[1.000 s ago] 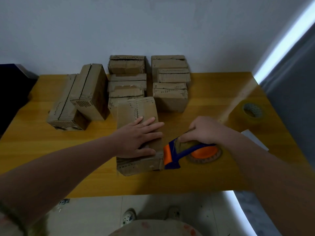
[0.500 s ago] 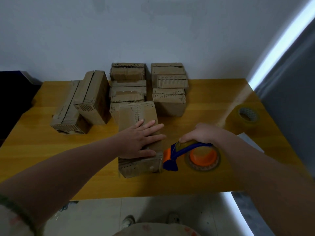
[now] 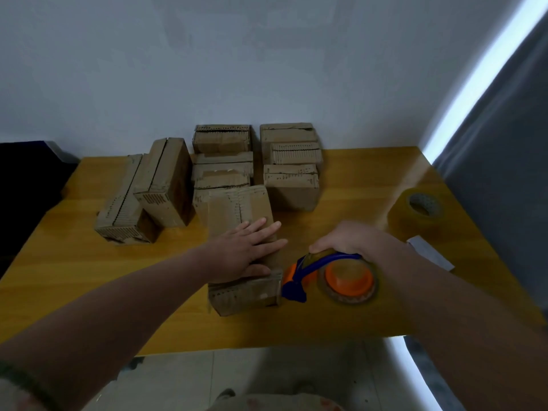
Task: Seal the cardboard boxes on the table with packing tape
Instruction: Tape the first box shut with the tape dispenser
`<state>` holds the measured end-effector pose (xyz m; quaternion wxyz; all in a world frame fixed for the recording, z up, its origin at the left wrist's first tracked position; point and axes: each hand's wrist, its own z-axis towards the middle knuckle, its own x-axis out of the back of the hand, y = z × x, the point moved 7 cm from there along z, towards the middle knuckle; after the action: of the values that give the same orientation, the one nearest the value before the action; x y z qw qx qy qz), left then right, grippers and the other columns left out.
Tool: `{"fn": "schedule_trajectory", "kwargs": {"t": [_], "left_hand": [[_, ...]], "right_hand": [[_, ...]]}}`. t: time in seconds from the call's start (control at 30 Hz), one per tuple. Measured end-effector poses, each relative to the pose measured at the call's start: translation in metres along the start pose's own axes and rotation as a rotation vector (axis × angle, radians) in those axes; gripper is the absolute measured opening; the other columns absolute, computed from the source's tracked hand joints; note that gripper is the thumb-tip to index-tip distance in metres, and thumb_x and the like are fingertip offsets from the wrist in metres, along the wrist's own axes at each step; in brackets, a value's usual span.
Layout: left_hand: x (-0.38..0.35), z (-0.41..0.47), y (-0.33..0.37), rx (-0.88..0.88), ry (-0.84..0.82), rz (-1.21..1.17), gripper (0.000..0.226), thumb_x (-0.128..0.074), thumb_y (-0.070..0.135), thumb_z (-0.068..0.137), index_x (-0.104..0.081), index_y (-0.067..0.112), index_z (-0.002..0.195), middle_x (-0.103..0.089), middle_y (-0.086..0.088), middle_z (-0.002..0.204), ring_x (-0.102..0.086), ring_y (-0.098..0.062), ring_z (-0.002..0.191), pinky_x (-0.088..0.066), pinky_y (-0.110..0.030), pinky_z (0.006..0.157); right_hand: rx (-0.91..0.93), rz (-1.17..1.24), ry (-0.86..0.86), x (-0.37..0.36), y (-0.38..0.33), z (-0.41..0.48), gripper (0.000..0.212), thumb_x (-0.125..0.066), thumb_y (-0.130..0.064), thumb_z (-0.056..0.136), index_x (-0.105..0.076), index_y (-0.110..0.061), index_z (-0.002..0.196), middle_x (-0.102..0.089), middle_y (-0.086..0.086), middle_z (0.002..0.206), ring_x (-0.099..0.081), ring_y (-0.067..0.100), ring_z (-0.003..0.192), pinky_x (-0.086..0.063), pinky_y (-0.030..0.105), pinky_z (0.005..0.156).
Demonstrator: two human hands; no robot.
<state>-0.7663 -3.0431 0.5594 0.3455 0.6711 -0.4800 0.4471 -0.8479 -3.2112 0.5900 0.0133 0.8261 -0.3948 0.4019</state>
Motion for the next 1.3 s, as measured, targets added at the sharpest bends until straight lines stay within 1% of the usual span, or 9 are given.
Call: {"fn": "schedule_trajectory", "kwargs": {"t": [0.13,0.3,0.5,0.67,0.87,0.97,1.07,1.2,1.3], "left_hand": [[0.001,-0.007,0.004,0.039,0.047,-0.058,0.069,-0.014,0.065,0.088,0.004,0.04,0.15,0.029,0.007,0.151,0.026,-0.013,0.139,0.013,-0.032,0.111],[0.0,-0.013,0.005,0.129,0.106,-0.09,0.067,-0.029,0.057,0.096,-0.002,0.033,0.152,0.017,0.001,0.159,0.014,-0.019,0.146,0.012,-0.029,0.109],[-0.002,-0.022,0.009,0.181,0.148,-0.109,0.076,-0.033,0.064,0.091,-0.001,0.032,0.153,0.017,0.001,0.159,0.011,-0.018,0.147,0.011,-0.03,0.11],[-0.008,-0.022,0.0,0.229,0.164,-0.185,0.075,-0.031,0.064,0.091,-0.002,0.032,0.153,0.015,0.0,0.16,0.011,-0.021,0.147,0.007,-0.033,0.116],[0.001,-0.026,-0.003,0.277,0.247,-0.285,0.078,-0.044,0.059,0.091,-0.009,0.029,0.153,0.008,-0.001,0.161,0.007,-0.019,0.148,0.0,-0.036,0.119],[0.005,-0.039,-0.008,0.365,0.359,-0.268,0.084,-0.049,0.062,0.087,-0.009,0.029,0.153,0.001,0.001,0.161,0.003,-0.019,0.148,0.001,-0.04,0.119],[-0.008,-0.057,-0.022,0.524,0.398,-0.392,0.1,-0.054,0.069,0.079,-0.002,0.027,0.153,0.009,0.001,0.161,0.01,-0.021,0.147,-0.001,-0.047,0.118],[-0.039,-0.079,-0.031,0.679,0.354,-0.912,0.124,-0.063,0.068,0.067,0.014,0.021,0.152,0.024,0.001,0.158,0.014,-0.019,0.147,-0.012,-0.043,0.118],[-0.055,-0.087,-0.03,0.721,0.351,-1.177,0.128,-0.067,0.063,0.065,0.017,0.019,0.151,0.011,0.003,0.161,0.001,-0.018,0.148,-0.019,-0.041,0.118]], "right_hand": [[-0.018,-0.029,0.001,-0.005,0.004,0.002,0.051,-0.06,-0.056,0.087,-0.062,-0.007,0.1,-0.062,0.01,0.104,-0.06,0.025,0.102,-0.045,0.031,0.081],[-0.014,-0.15,0.101,0.003,-0.002,0.0,0.051,-0.059,-0.062,0.084,-0.051,-0.014,0.07,-0.054,0.004,0.08,-0.056,0.022,0.086,-0.041,0.028,0.066],[-0.021,-0.254,0.068,0.003,-0.012,-0.007,0.059,-0.059,-0.06,0.086,-0.062,-0.007,0.111,-0.059,0.01,0.105,-0.058,0.025,0.099,-0.046,0.03,0.076],[-0.035,-0.414,0.183,-0.009,-0.011,0.001,0.047,-0.059,-0.06,0.085,-0.057,-0.013,0.082,-0.054,0.001,0.079,-0.056,0.02,0.076,-0.048,0.031,0.068],[-0.06,-0.169,0.397,-0.002,0.006,0.003,0.057,-0.051,-0.059,0.09,-0.046,-0.014,0.057,-0.043,-0.001,0.054,-0.043,0.015,0.046,-0.033,0.025,0.045],[0.01,-0.177,0.488,-0.001,0.01,0.007,0.048,-0.045,-0.047,0.098,-0.049,-0.013,0.065,-0.048,0.001,0.06,-0.047,0.017,0.053,-0.032,0.027,0.046],[0.026,-0.229,0.498,-0.018,0.018,0.021,0.027,-0.049,-0.037,0.099,-0.058,-0.012,0.092,-0.054,0.002,0.077,-0.054,0.021,0.07,-0.041,0.03,0.059],[0.001,-0.243,0.383,-0.048,0.032,0.035,0.024,-0.057,-0.028,0.094,-0.056,-0.013,0.113,-0.059,0.005,0.099,-0.058,0.023,0.089,-0.041,0.029,0.068],[-0.024,-0.342,0.357,-0.058,0.038,0.038,0.029,-0.06,-0.032,0.091,-0.059,-0.017,0.115,-0.06,0.005,0.111,-0.06,0.024,0.101,-0.044,0.03,0.07]]}}
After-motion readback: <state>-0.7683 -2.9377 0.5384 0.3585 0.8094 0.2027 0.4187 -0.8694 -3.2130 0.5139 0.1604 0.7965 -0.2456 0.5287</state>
